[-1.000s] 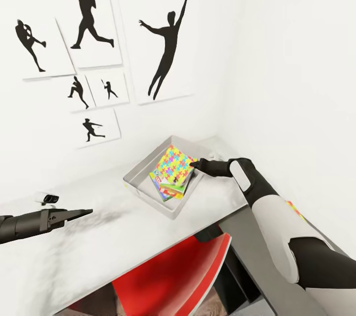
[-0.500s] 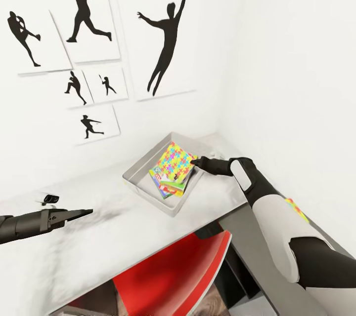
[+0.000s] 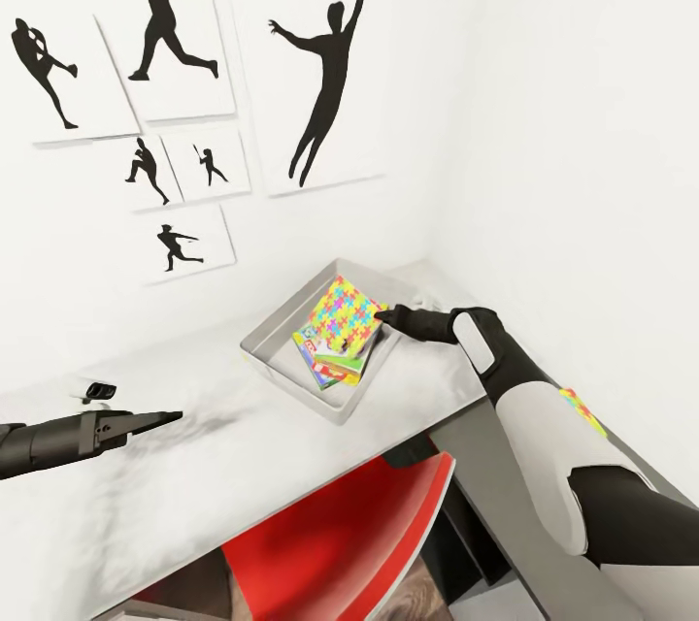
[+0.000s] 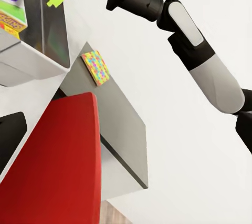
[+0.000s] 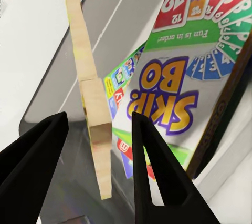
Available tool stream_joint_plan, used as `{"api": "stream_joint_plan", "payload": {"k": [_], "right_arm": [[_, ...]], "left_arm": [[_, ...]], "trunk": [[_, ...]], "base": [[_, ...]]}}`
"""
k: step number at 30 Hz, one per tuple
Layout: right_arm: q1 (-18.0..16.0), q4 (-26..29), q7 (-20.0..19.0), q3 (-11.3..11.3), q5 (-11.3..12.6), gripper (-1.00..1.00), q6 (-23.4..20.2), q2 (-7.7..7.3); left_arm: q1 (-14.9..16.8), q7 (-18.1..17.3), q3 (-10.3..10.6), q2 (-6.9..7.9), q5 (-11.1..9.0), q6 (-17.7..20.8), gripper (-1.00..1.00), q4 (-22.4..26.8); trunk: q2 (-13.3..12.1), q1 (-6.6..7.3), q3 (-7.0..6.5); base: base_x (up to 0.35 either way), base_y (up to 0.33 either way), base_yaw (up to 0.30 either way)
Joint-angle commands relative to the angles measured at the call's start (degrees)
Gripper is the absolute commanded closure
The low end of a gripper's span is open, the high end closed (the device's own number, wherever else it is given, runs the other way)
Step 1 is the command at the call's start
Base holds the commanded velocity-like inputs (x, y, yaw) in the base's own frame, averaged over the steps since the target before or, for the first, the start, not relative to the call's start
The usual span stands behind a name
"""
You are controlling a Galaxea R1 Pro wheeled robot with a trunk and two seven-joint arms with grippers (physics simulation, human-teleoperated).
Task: Put all the toys in the child's room - the three board games (two on the bed and one on the table), the two jigsaw puzzles on the table, and the tennis ball on the table - inside the toy box on the table in the child's room.
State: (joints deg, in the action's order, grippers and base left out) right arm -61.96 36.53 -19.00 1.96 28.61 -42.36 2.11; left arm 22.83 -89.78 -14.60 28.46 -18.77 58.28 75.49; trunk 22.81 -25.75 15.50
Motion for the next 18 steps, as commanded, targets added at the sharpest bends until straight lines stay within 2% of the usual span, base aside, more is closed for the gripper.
{"api": "stream_joint_plan", "payload": {"k": [1, 2, 18], "right_arm": [[0.0, 0.0, -0.1, 0.0, -0.1, 1.00, -0.2, 0.00], [-0.1, 0.0, -0.1, 0.0, -0.1, -1.00, -0.2, 0.00], [-0.4, 0.0, -0.2, 0.0, -0.1, -1.00, -0.2, -0.09]], "left_arm": [[0.0, -0.2, 0.0, 0.02, 0.0, 0.6, -1.00, 0.0], [0.0, -0.2, 0.0, 0.02, 0.0, 0.6, -1.00, 0.0], [0.0, -0.2, 0.0, 0.02, 0.1, 0.6, -1.00, 0.0]], "trunk": [[0.1, -0.03, 0.11], [0.1, -0.03, 0.11], [0.1, -0.03, 0.11]], "base": [[0.000, 0.000, 0.000], [0.000, 0.000, 0.000], [0.000, 0.000, 0.000]]}}
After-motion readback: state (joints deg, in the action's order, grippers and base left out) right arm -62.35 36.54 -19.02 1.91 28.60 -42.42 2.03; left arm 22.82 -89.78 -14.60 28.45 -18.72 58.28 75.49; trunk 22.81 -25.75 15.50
